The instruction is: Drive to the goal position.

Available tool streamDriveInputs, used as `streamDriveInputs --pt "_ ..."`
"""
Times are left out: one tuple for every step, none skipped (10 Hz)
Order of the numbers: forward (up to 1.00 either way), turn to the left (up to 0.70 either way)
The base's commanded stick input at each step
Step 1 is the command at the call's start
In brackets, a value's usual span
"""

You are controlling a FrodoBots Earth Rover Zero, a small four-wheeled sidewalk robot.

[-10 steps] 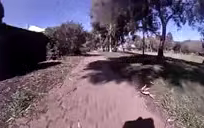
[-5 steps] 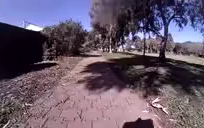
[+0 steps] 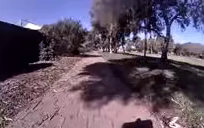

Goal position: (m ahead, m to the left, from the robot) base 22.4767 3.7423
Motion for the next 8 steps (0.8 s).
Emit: streamDriveInputs --pt "0.7 0.0" --pt "0.7 0.0" --pt "0.7 0.0" --pt "0.7 0.0" --pt "0.7 0.0" --pt "0.7 0.0" --pt "0.7 0.05" --pt "0.7 0.12"
